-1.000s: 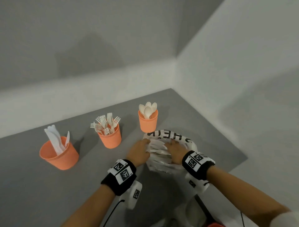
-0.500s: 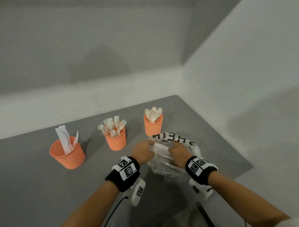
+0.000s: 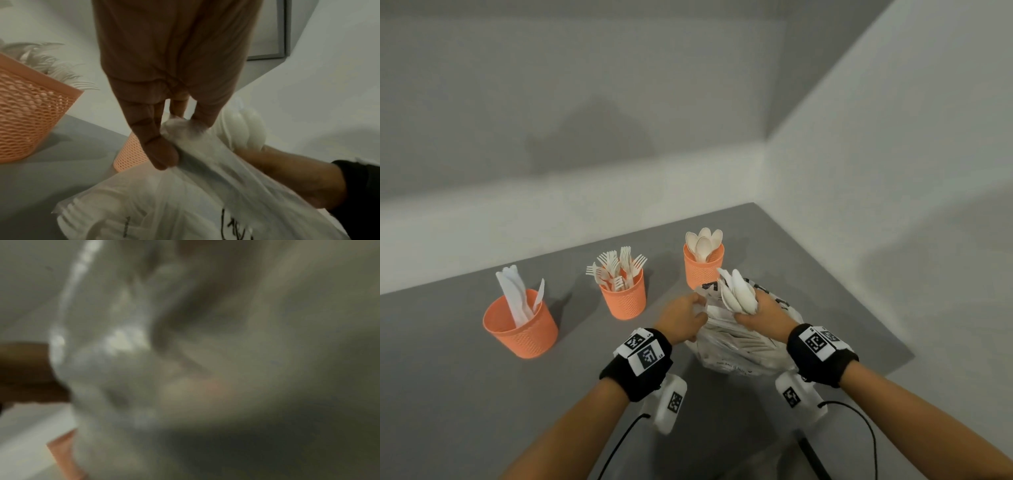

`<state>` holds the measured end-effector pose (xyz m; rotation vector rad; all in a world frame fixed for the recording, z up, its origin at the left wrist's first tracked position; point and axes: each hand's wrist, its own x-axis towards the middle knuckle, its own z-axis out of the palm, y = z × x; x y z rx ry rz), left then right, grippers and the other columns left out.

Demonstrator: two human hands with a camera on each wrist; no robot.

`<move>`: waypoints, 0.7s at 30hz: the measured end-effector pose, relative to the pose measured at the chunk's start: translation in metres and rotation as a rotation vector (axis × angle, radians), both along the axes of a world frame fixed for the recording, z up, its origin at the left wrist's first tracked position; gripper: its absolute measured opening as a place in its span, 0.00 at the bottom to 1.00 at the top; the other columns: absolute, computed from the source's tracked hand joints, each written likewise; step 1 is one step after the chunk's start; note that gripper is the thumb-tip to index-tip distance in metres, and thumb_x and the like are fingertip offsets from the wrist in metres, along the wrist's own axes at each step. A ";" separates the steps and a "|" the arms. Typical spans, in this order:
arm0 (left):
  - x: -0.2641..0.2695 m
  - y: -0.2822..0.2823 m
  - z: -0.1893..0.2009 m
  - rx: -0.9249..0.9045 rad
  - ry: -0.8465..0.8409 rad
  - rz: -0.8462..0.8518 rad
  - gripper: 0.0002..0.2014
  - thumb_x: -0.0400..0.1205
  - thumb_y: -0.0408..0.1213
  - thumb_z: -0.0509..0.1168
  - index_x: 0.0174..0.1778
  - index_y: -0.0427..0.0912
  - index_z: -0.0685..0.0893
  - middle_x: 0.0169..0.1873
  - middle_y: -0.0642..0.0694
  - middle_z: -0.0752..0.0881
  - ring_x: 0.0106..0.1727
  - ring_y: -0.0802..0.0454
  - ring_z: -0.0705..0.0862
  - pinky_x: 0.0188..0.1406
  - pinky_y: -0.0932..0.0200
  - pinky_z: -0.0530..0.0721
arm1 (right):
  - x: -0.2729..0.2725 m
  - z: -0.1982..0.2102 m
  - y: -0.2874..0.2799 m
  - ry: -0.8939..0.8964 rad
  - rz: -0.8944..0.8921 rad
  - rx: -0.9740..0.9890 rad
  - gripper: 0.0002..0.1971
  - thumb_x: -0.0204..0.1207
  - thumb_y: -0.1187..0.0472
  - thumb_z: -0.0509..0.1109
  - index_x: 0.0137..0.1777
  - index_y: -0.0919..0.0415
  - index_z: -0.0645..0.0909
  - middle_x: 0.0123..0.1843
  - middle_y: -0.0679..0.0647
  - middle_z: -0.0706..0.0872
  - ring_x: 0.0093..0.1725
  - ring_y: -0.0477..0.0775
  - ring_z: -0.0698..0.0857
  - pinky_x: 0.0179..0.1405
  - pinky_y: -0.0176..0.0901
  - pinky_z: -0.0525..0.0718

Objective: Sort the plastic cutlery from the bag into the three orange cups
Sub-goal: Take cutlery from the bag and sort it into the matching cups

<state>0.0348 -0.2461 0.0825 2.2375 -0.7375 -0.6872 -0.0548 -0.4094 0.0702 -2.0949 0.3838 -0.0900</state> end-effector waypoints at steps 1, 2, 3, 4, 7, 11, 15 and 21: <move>0.000 0.003 0.000 -0.025 0.042 0.002 0.16 0.83 0.38 0.59 0.67 0.40 0.76 0.52 0.42 0.81 0.41 0.44 0.86 0.39 0.55 0.87 | 0.003 0.005 0.003 -0.025 -0.015 0.069 0.13 0.72 0.70 0.72 0.53 0.59 0.77 0.37 0.46 0.80 0.34 0.41 0.79 0.32 0.28 0.77; 0.003 0.005 -0.003 -0.055 0.069 0.006 0.16 0.84 0.40 0.59 0.66 0.41 0.77 0.53 0.42 0.82 0.45 0.44 0.86 0.42 0.53 0.88 | 0.007 0.011 0.006 -0.054 -0.032 0.134 0.10 0.73 0.70 0.72 0.51 0.60 0.78 0.36 0.48 0.81 0.32 0.43 0.79 0.30 0.29 0.78; 0.004 0.008 -0.004 -0.073 0.067 0.009 0.15 0.84 0.42 0.58 0.64 0.41 0.79 0.54 0.43 0.83 0.49 0.44 0.86 0.47 0.51 0.88 | 0.010 0.019 0.011 -0.091 -0.046 0.195 0.07 0.73 0.70 0.71 0.47 0.60 0.78 0.35 0.51 0.81 0.32 0.46 0.79 0.30 0.32 0.79; 0.006 0.011 -0.004 -0.110 0.039 0.027 0.14 0.84 0.42 0.58 0.62 0.40 0.81 0.53 0.44 0.84 0.52 0.45 0.85 0.50 0.55 0.85 | 0.015 0.028 0.016 -0.127 -0.059 0.248 0.06 0.74 0.71 0.71 0.44 0.59 0.79 0.33 0.52 0.81 0.31 0.47 0.79 0.31 0.35 0.80; 0.007 0.024 0.001 -0.298 0.042 0.203 0.11 0.85 0.37 0.57 0.53 0.38 0.84 0.42 0.48 0.83 0.39 0.56 0.80 0.36 0.73 0.77 | 0.032 0.047 0.035 -0.211 -0.065 0.426 0.06 0.75 0.73 0.68 0.40 0.64 0.77 0.20 0.47 0.78 0.21 0.44 0.77 0.29 0.37 0.81; 0.006 0.049 0.005 -0.508 0.471 0.517 0.13 0.87 0.38 0.53 0.48 0.37 0.81 0.38 0.43 0.84 0.35 0.51 0.81 0.34 0.62 0.80 | 0.057 0.051 0.068 -0.254 -0.026 0.622 0.05 0.74 0.71 0.69 0.43 0.64 0.75 0.21 0.50 0.76 0.22 0.50 0.75 0.29 0.43 0.79; -0.001 0.076 0.003 -0.618 0.968 0.625 0.25 0.87 0.50 0.48 0.50 0.32 0.80 0.42 0.36 0.85 0.39 0.46 0.85 0.31 0.60 0.87 | 0.076 0.047 0.106 -0.266 -0.051 0.680 0.12 0.75 0.72 0.68 0.31 0.60 0.77 0.21 0.49 0.78 0.23 0.47 0.77 0.34 0.44 0.78; 0.001 0.104 0.009 -0.873 1.185 0.607 0.35 0.86 0.56 0.44 0.67 0.26 0.75 0.48 0.34 0.87 0.45 0.44 0.89 0.42 0.55 0.90 | 0.091 0.032 0.162 -0.231 -0.058 0.680 0.07 0.72 0.72 0.72 0.36 0.63 0.81 0.24 0.50 0.82 0.25 0.45 0.82 0.34 0.41 0.83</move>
